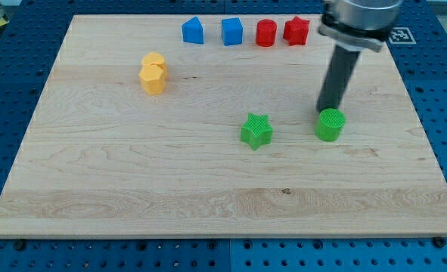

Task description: Push the green circle into the green star

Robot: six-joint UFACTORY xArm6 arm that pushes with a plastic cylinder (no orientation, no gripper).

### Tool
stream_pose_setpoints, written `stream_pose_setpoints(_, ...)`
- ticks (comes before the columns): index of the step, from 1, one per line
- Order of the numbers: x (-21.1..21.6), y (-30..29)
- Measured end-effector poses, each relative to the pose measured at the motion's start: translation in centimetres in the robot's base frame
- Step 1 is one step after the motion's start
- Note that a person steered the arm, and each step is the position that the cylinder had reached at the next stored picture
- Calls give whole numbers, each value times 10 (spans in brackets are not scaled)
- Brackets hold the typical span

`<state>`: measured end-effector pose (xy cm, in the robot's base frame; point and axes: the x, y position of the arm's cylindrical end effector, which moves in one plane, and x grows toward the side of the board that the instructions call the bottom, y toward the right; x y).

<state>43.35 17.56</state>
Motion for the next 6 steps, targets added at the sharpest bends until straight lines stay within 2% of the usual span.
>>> stream_pose_setpoints(1,0,55)
stream_pose_setpoints(2,10,77)
stream_pose_setpoints(3,32,44)
stream_pose_setpoints(5,40,-66)
stream_pose_setpoints(6,29,-69)
